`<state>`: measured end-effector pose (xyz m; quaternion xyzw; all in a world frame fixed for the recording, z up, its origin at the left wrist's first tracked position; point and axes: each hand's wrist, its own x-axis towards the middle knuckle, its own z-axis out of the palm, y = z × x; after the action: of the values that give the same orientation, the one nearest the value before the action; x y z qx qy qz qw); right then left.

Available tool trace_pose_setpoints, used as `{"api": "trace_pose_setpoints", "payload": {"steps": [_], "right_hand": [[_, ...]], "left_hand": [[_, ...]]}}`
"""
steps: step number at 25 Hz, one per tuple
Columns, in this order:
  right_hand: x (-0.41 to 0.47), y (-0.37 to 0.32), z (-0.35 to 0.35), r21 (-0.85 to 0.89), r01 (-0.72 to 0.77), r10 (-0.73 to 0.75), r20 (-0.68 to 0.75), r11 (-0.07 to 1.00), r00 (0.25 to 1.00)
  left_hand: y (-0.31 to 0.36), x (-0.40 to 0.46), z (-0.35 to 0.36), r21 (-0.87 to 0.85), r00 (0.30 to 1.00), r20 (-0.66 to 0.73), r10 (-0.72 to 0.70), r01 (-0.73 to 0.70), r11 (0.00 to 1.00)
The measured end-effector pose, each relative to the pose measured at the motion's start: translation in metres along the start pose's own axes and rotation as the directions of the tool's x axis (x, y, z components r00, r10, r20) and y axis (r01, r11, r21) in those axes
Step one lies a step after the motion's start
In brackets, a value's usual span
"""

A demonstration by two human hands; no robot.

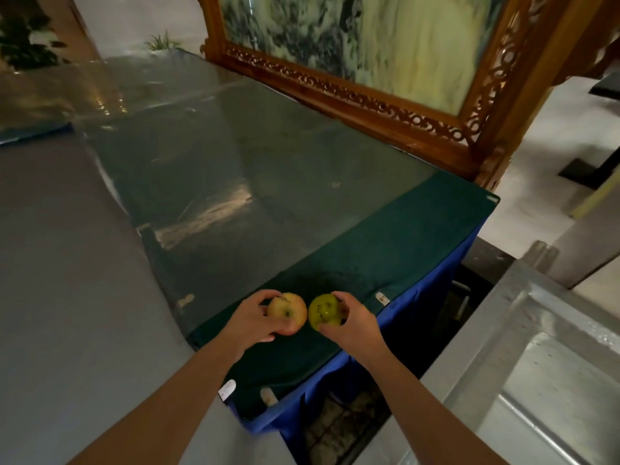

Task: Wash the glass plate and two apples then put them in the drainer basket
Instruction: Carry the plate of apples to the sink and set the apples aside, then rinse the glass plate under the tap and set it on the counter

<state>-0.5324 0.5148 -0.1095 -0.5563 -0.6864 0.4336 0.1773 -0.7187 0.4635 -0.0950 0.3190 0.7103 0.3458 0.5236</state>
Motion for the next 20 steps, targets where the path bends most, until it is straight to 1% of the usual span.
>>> {"api": "trace_pose_setpoints", "payload": {"steps": [2, 5, 7, 9, 11, 13, 15, 16, 18, 20], "right_hand": [[-0.007, 0.0, -0.001, 0.022, 0.0, 0.0, 0.011, 1.0, 1.0], [-0.025, 0.002, -0.015, 0.129, -0.028, 0.026, 0.014, 0.991, 1.0], [-0.041, 0.008, -0.033, 0.192, -0.03, 0.034, -0.021, 0.981, 0.999], [-0.063, 0.021, -0.06, 0.227, -0.022, 0.043, -0.088, 0.974, 0.995], [-0.088, 0.041, -0.091, 0.273, -0.033, 0.072, -0.132, 0.961, 0.989], [-0.119, 0.069, -0.124, 0.282, -0.052, 0.103, -0.172, 0.958, 0.98], [-0.16, 0.113, -0.157, 0.281, -0.098, 0.164, -0.22, 0.955, 0.962], [-0.179, 0.135, -0.168, 0.287, -0.134, 0.205, -0.234, 0.948, 0.95], [-0.22, 0.19, -0.188, 0.299, -0.236, 0.317, -0.262, 0.925, 0.911], [-0.26, 0.253, -0.197, 0.31, -0.362, 0.447, -0.271, 0.879, 0.853]], "left_hand": [[0.003, -0.008, 0.0, 0.096, 1.0, 0.002, 0.004, -0.004, 0.995], [0.015, -0.022, -0.005, 0.12, 0.999, -0.038, -0.029, 0.033, 0.992], [0.03, -0.035, -0.002, 0.176, 0.994, -0.1, 0.037, -0.019, 0.984], [0.049, -0.056, 0.028, 0.234, 0.982, -0.1, 0.16, -0.133, 0.963], [0.062, -0.078, 0.081, 0.238, 0.969, -0.009, 0.249, -0.239, 0.941], [0.061, -0.097, 0.147, 0.211, 0.951, 0.154, 0.268, -0.297, 0.931], [0.048, -0.114, 0.221, 0.203, 0.923, 0.325, 0.206, -0.281, 0.938], [0.037, -0.119, 0.25, 0.217, 0.911, 0.378, 0.165, -0.26, 0.941], [0.009, -0.126, 0.306, 0.261, 0.889, 0.452, 0.073, -0.21, 0.942], [-0.029, -0.126, 0.357, 0.332, 0.88, 0.475, -0.029, -0.148, 0.932]]}}
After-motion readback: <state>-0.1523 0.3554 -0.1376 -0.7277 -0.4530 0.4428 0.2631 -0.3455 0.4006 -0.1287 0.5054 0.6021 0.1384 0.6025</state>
